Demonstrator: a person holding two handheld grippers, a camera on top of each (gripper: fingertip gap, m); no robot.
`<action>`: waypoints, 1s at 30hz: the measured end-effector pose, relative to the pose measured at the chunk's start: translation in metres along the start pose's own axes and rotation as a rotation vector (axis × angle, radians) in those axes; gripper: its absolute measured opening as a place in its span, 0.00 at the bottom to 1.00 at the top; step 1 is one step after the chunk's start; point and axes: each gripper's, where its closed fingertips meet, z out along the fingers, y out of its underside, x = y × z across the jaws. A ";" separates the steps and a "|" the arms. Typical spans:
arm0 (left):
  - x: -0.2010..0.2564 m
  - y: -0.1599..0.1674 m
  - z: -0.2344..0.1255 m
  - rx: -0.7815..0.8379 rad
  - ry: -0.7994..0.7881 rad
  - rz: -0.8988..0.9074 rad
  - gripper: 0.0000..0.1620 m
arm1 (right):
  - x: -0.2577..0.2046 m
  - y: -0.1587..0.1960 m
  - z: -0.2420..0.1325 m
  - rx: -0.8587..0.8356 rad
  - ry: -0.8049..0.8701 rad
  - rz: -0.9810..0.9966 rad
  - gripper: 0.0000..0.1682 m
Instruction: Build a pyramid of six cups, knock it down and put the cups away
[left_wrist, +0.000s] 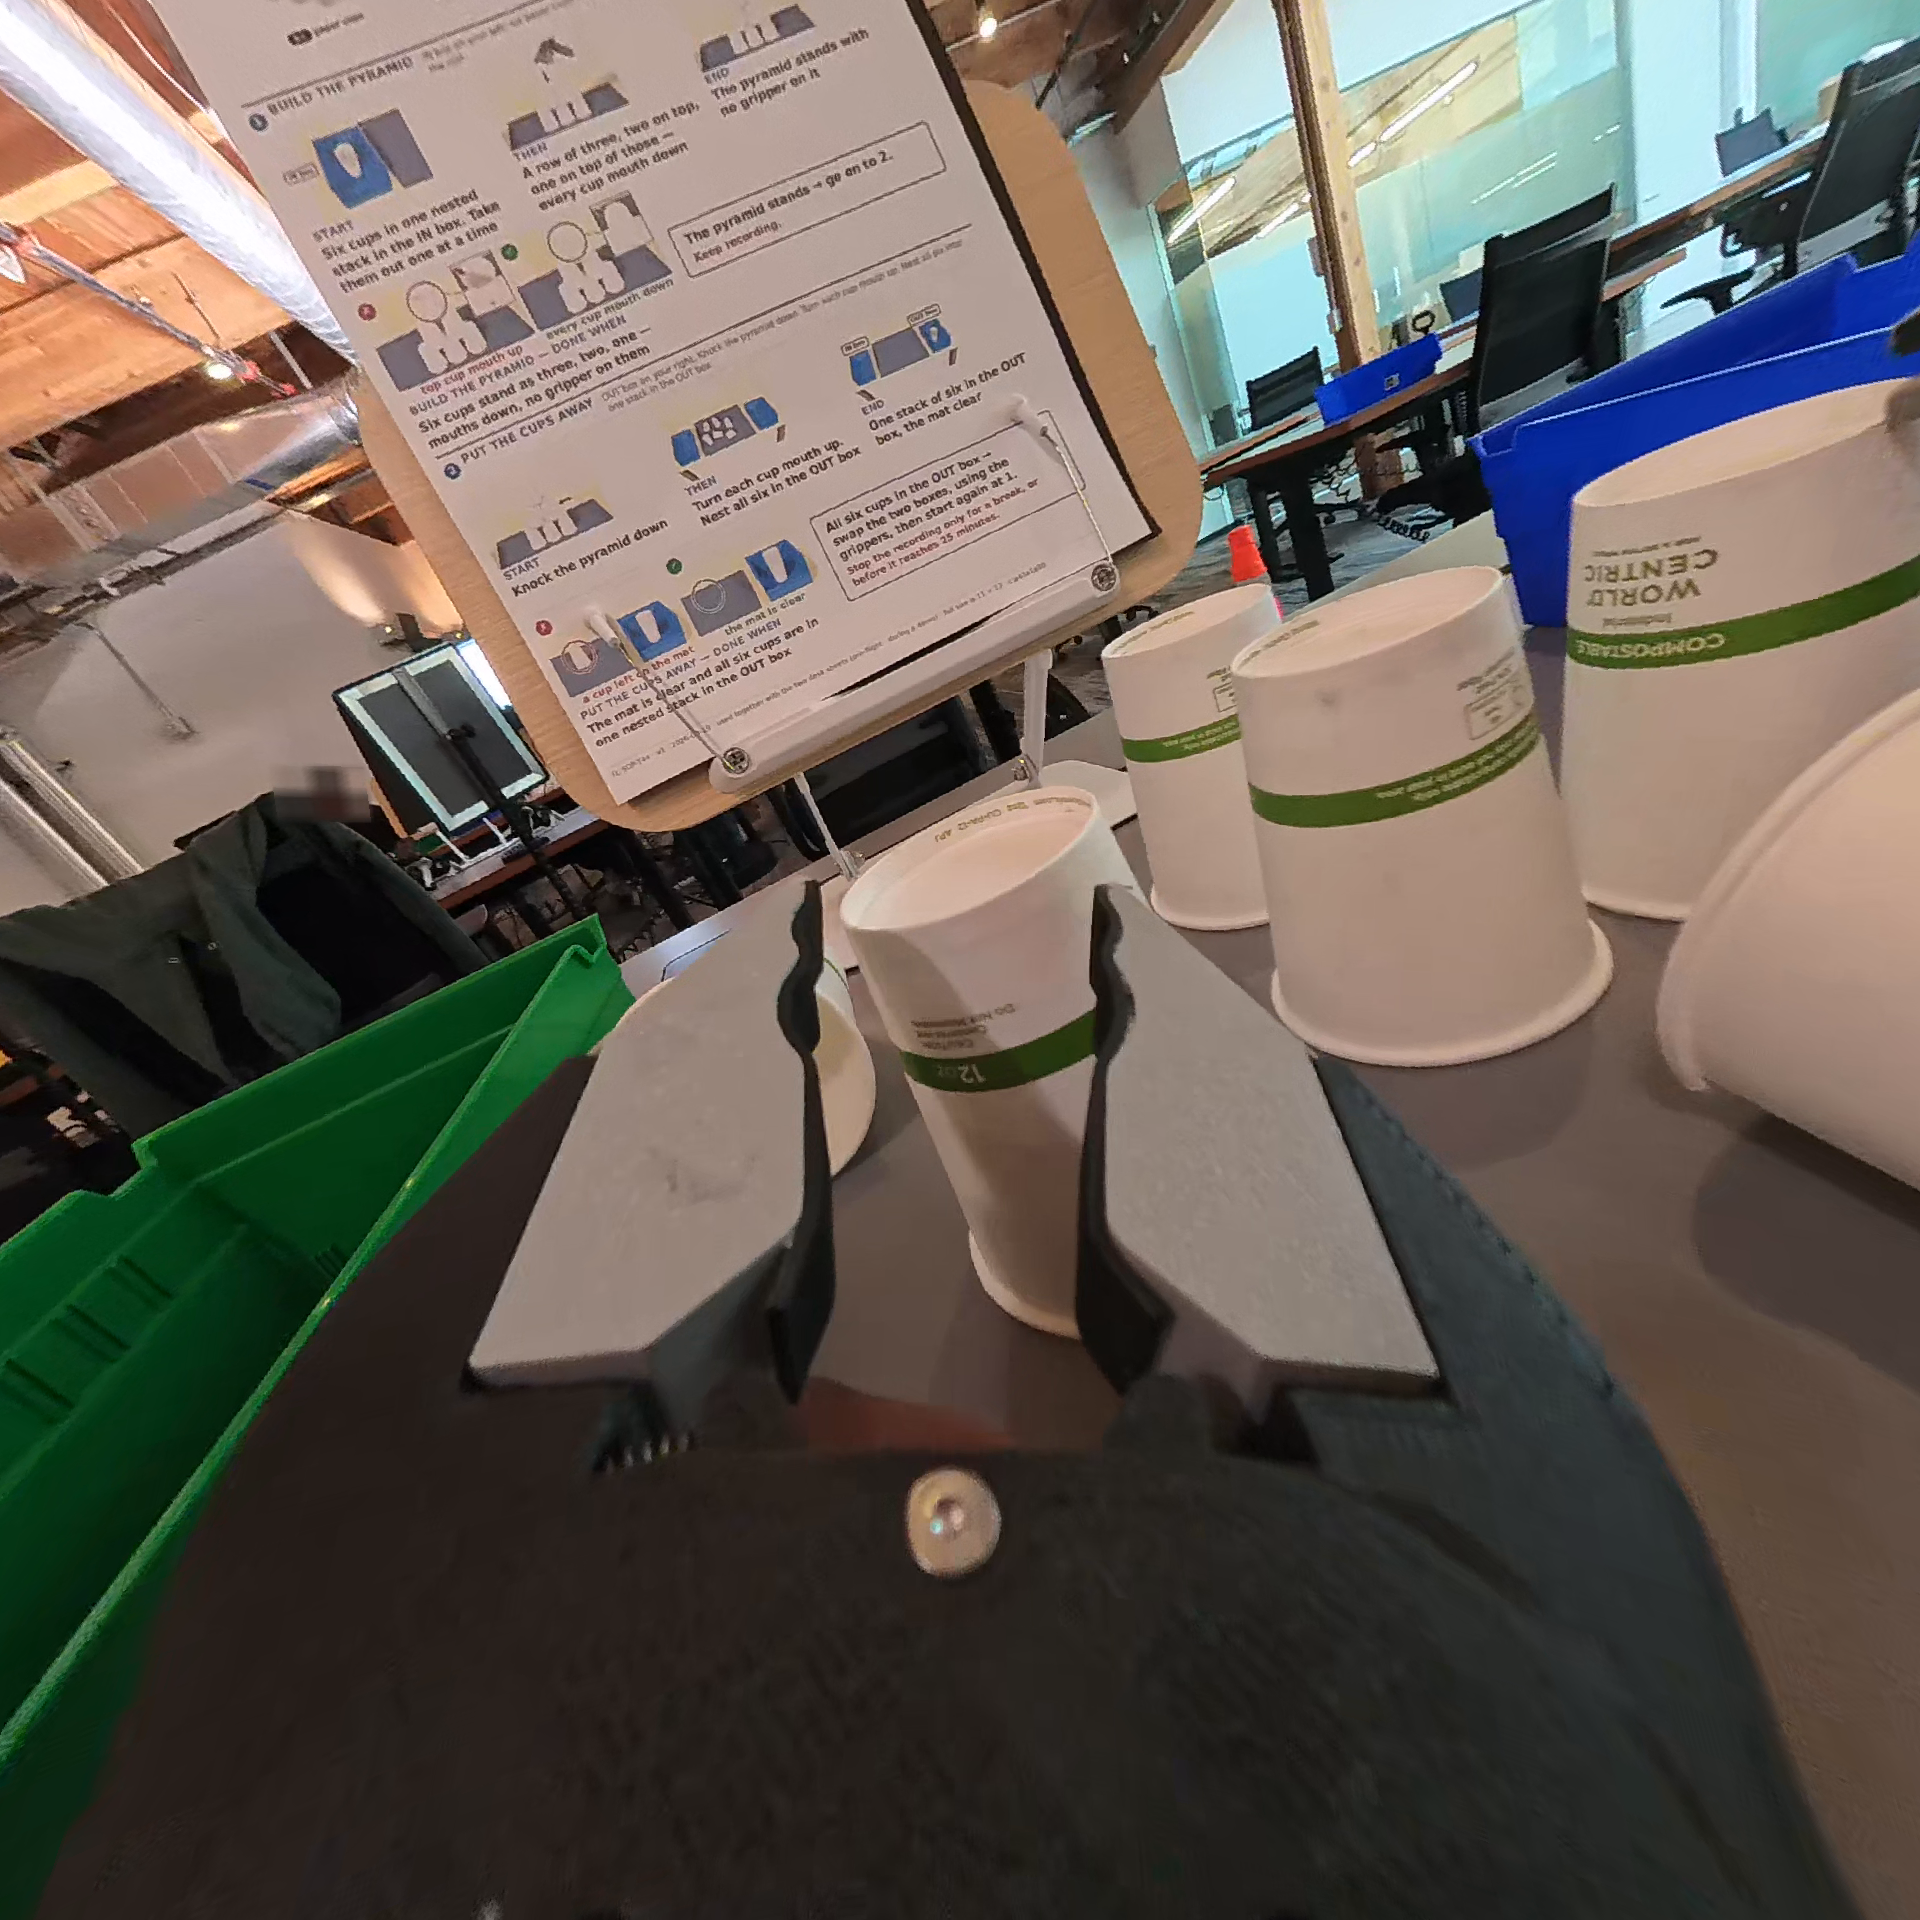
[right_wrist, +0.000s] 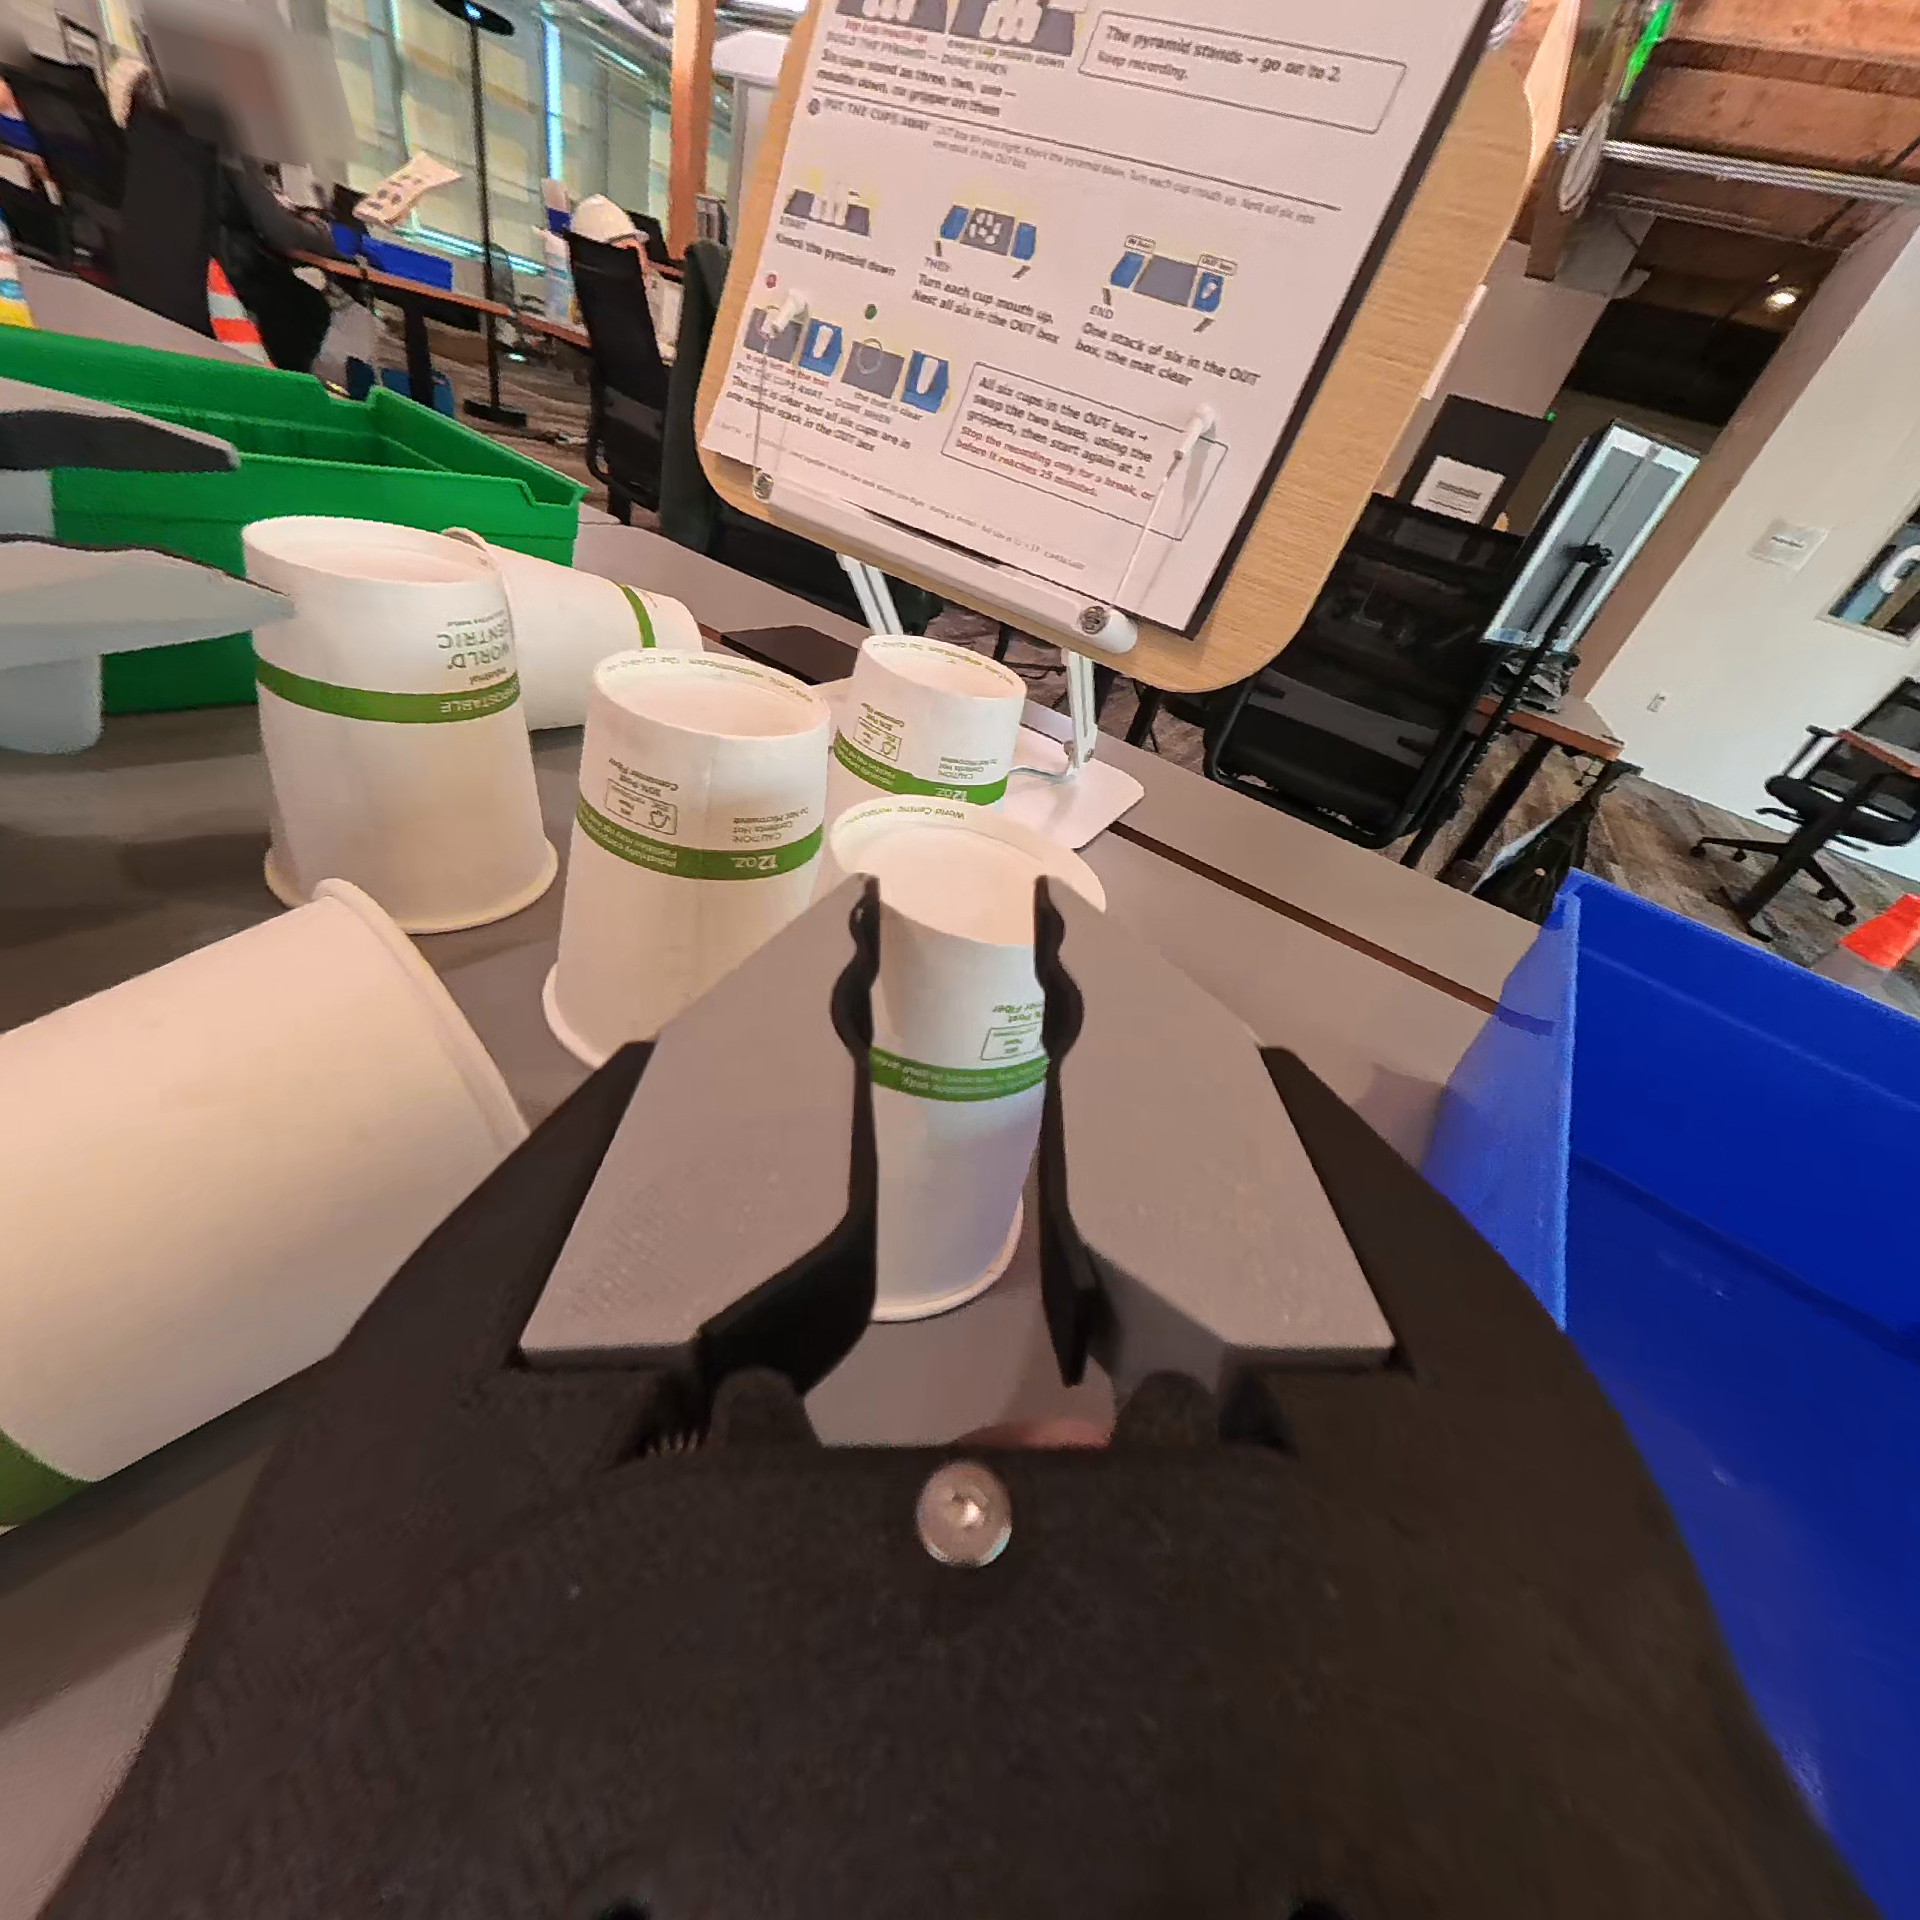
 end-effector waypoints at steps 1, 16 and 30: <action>0.000 0.000 -0.001 0.002 0.001 0.000 0.30 | 0.004 0.001 0.000 -0.002 0.021 0.004 0.12; 0.010 0.000 0.000 -0.006 0.013 0.069 0.28 | 0.009 0.004 0.007 -0.012 0.110 -0.031 0.00; 0.008 0.001 -0.002 -0.008 0.003 0.084 0.26 | 0.006 0.005 0.005 -0.007 0.017 0.112 0.00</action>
